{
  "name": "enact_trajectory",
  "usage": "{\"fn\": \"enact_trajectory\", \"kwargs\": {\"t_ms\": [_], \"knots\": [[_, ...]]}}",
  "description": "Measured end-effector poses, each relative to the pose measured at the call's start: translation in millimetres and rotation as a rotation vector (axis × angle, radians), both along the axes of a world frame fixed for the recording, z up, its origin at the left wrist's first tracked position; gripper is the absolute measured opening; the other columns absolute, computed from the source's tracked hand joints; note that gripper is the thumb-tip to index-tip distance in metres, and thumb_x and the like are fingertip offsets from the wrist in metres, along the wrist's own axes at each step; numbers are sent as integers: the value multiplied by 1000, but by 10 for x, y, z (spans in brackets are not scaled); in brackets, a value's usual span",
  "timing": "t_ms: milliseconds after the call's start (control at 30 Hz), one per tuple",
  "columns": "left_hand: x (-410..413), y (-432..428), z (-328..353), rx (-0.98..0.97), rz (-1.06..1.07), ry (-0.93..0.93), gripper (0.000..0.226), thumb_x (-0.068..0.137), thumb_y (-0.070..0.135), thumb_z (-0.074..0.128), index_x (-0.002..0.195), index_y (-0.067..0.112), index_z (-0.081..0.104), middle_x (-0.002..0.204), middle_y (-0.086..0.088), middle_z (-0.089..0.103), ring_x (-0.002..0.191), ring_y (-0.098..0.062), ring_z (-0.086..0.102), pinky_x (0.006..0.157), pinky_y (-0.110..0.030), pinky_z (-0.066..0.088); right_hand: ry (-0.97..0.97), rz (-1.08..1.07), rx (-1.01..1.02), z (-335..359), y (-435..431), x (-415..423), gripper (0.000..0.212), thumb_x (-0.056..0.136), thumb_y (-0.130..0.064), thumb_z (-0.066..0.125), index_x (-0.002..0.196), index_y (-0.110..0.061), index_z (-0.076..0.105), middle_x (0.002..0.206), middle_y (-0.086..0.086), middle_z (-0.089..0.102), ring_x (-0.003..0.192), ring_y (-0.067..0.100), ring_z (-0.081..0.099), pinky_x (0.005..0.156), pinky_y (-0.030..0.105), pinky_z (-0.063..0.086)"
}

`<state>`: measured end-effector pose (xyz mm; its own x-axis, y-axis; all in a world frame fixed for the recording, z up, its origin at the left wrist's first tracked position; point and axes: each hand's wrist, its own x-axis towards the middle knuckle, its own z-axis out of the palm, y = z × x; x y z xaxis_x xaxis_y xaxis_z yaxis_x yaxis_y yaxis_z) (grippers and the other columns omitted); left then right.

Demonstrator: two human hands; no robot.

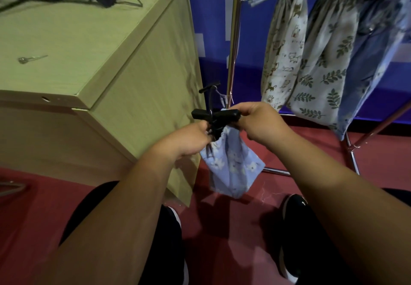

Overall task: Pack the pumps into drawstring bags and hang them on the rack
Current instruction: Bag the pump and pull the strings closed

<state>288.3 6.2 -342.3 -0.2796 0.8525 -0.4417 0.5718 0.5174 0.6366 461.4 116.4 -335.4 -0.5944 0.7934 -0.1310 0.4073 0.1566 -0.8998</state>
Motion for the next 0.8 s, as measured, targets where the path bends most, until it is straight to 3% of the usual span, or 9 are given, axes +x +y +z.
{"fn": "enact_trajectory", "kwargs": {"t_ms": [167,300,467,533,600,667,733,800], "knots": [[-60,-42,-129,-23,-124,272,29,111,22,45,126,9,67,119,-15,70,102,-26,62,78,-29,39,-91,29,125,-25,99,43,12,103,-27,76,105,-32,87,93,-11,80,88,0,71,71,7,46],[-131,-57,-181,38,-110,339,25,111,28,52,122,14,69,109,-11,61,107,-30,64,78,-26,35,-180,31,240,-23,176,115,12,102,-30,77,108,-29,87,93,-11,77,85,-2,66,69,1,39],[-206,-79,-158,68,16,360,35,105,45,58,136,31,69,130,-2,72,114,-26,67,89,-30,47,-314,83,278,-3,219,189,15,102,-31,76,112,-27,87,105,-5,81,96,11,70,86,23,49],[-233,-87,-114,83,75,397,36,101,49,61,132,35,71,122,-1,76,106,-23,71,88,-31,53,-363,94,320,-4,200,194,16,102,-32,75,112,-26,87,106,-5,81,96,13,69,89,28,52],[-239,-76,-60,100,123,404,31,96,50,63,118,32,76,99,1,78,90,-20,72,78,-31,56,-416,92,334,-14,213,183,18,103,-34,74,109,-24,87,107,-1,81,96,17,71,91,33,57],[-224,-57,-24,109,187,363,38,94,50,68,125,29,75,106,2,78,97,-20,73,78,-29,53,-520,81,301,-21,263,154,26,101,-41,75,105,-18,87,104,6,80,96,24,73,89,39,61],[-224,-46,-35,134,251,338,53,92,51,74,137,24,70,128,-2,74,116,-23,69,90,-27,49,-669,70,256,-40,316,125,47,96,-54,77,100,-8,84,97,10,77,90,27,71,78,36,59],[-236,-45,-55,147,278,316,57,90,51,79,136,19,70,132,-5,72,120,-23,68,95,-28,49,-717,49,197,-62,345,128,57,92,-59,79,94,-3,78,89,14,74,84,29,69,66,33,53]]}}
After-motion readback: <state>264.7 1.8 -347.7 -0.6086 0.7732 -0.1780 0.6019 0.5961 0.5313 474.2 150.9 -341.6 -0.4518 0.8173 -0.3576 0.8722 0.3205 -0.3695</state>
